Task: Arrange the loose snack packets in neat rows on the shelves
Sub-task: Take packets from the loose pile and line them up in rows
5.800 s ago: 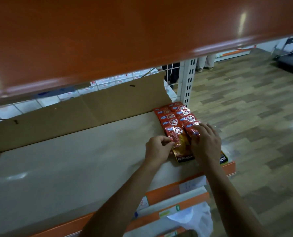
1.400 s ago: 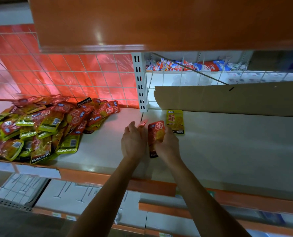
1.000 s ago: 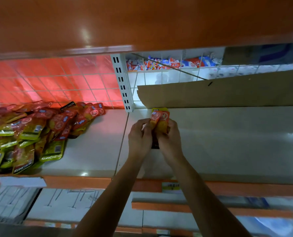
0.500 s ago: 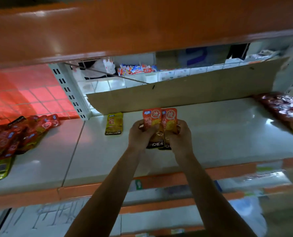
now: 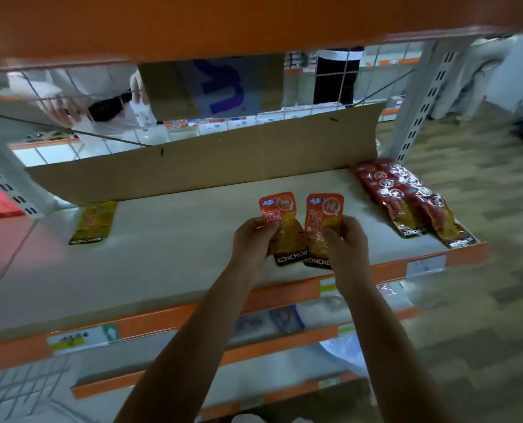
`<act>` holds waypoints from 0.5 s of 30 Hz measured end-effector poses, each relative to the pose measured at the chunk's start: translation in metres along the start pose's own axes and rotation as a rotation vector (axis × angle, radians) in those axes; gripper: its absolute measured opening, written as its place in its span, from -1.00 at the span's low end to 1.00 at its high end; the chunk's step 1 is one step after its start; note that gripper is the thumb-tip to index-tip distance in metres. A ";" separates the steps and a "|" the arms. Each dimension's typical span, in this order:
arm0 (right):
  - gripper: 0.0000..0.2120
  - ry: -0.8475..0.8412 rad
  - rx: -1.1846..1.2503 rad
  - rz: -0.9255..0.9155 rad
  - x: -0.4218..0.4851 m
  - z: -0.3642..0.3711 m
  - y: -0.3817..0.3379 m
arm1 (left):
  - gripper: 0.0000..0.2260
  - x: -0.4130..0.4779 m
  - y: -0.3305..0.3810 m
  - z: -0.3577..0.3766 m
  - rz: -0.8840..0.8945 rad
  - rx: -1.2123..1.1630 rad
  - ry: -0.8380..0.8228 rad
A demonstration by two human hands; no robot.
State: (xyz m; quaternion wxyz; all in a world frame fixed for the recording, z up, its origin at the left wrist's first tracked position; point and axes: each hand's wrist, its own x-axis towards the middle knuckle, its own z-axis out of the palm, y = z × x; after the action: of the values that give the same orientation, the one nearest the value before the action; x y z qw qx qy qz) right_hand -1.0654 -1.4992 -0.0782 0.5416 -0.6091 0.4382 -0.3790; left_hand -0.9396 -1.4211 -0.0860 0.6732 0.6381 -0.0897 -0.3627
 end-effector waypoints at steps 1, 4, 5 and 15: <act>-0.83 0.013 0.001 0.006 0.005 -0.008 0.001 | -0.84 0.001 -0.001 0.008 -0.007 0.005 -0.009; -0.83 0.039 0.026 0.039 0.017 -0.025 0.004 | -0.88 0.009 -0.001 0.027 -0.030 0.021 -0.027; -0.83 0.042 0.034 0.051 0.020 -0.029 0.005 | -0.90 0.014 0.000 0.032 -0.033 0.026 -0.032; -0.94 0.279 -0.130 -0.034 0.076 -0.072 0.012 | -0.98 0.050 0.004 0.100 -0.095 0.115 -0.158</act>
State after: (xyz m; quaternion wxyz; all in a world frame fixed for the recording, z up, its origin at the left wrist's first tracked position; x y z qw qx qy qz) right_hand -1.1099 -1.5946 -0.0818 0.4284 -0.5916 0.5226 -0.4398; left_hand -0.9606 -1.5310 -0.0824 0.6084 0.6487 -0.1330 -0.4374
